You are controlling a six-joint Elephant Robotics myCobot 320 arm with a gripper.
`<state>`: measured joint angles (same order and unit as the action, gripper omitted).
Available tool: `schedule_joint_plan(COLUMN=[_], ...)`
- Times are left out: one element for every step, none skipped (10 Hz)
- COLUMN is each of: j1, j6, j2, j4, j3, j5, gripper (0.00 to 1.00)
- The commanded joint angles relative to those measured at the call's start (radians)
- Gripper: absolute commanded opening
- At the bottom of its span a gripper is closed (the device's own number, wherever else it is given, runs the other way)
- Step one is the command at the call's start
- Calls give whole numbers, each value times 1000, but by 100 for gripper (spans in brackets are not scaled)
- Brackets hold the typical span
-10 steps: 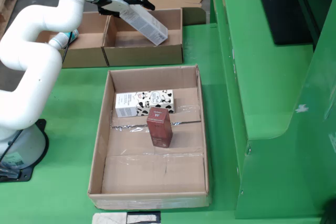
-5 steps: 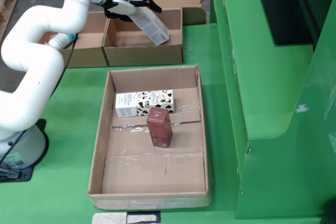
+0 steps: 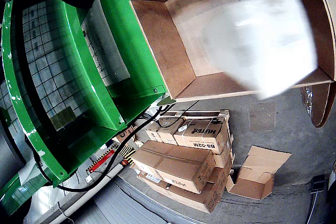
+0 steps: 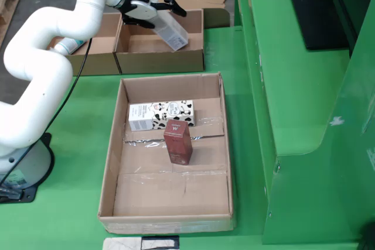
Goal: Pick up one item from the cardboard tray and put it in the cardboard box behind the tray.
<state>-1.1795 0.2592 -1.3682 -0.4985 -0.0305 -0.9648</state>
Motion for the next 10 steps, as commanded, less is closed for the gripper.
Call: schedule_joint_plan(j1=[12,13,15,15,16,15,13,15,15,25], j6=[12,14,19,18,20,26,33,37,39,44], j2=[62,60,57,53,48,50,56,61,61,73], j4=[-13,-13,-13,-13,-13,-13,-13,-13,-14,-13], j3=[31,31,31,31,31,31,31,31,31,31], j5=[12,12,12,12,12,12,12,12,12,12], gripper=[100,100,100,100,100,100,100,100,100,100])
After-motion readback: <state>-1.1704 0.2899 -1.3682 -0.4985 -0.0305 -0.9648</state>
